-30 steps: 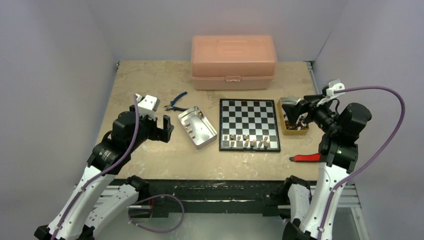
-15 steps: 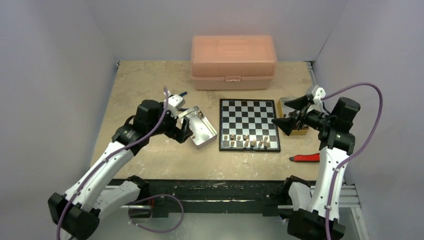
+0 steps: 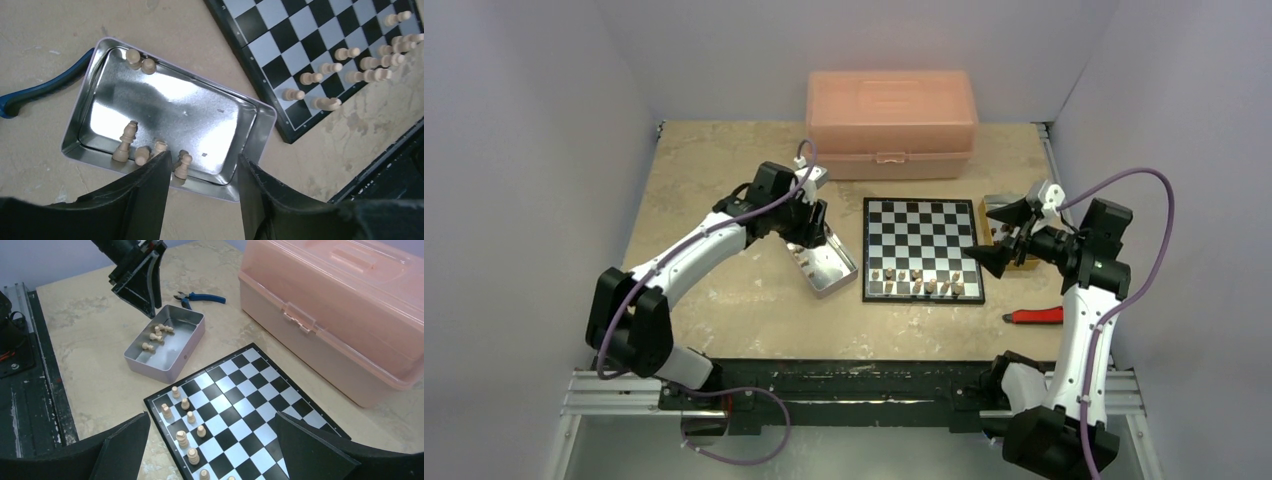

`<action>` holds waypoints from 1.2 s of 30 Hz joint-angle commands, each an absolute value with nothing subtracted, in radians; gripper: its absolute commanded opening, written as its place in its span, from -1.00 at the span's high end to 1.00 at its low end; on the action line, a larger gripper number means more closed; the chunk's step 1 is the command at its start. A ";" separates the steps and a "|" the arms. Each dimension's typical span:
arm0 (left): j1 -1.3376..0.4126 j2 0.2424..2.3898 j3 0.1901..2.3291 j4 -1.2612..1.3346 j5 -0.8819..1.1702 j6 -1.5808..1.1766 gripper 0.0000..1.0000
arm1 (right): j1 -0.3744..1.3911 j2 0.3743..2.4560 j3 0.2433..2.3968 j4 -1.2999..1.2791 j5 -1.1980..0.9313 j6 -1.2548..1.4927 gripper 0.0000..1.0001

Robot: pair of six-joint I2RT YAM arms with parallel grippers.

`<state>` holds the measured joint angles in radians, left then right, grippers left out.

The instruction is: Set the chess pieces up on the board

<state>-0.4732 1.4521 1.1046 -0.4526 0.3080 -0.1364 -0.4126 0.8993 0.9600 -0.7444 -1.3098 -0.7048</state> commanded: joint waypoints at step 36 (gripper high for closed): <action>-0.589 1.980 1.516 -0.883 -0.027 0.155 0.41 | -0.370 0.928 0.936 -0.641 -1.175 -0.594 -0.98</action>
<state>-0.5865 1.9583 1.4666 -0.8848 0.0116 0.1280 -0.3729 0.9295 0.9405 -0.6643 -1.1694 -0.6014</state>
